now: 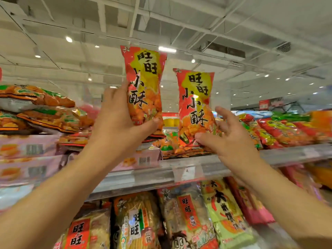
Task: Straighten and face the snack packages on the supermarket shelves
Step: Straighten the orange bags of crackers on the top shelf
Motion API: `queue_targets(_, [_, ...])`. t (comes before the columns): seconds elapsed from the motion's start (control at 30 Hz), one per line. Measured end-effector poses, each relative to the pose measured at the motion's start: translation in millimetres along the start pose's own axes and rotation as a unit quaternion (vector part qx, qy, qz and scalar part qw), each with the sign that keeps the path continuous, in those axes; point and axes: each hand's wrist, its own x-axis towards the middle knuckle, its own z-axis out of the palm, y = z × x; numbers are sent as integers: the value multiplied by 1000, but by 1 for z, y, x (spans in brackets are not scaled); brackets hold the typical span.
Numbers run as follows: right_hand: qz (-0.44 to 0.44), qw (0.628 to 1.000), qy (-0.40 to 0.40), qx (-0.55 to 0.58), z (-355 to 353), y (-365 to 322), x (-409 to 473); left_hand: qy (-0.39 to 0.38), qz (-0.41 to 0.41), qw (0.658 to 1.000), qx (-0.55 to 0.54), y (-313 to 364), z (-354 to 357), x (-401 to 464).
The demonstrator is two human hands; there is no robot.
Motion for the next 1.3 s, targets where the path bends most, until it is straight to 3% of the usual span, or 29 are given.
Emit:
queue_targets(0.13, [49, 996, 58, 53, -66, 9, -57, -44, -19, 992, -118, 27, 47, -26])
queue_targets(0.4, [155, 971, 164, 76, -174, -6, -126, -100, 3, 974, -205, 109, 139, -84])
queue_targets(0.67, [224, 950, 214, 36, -291, 23, -166, -171, -12, 962, -213, 206, 229, -118])
queue_targets(0.97, [263, 959, 105, -7, -472, 61, -167, -183, -19, 972, -145, 311, 344, -117])
queue_targets(1.3, [268, 959, 91, 1, -560, 124, -109, -196, -71, 972, -108, 346, 445, -79])
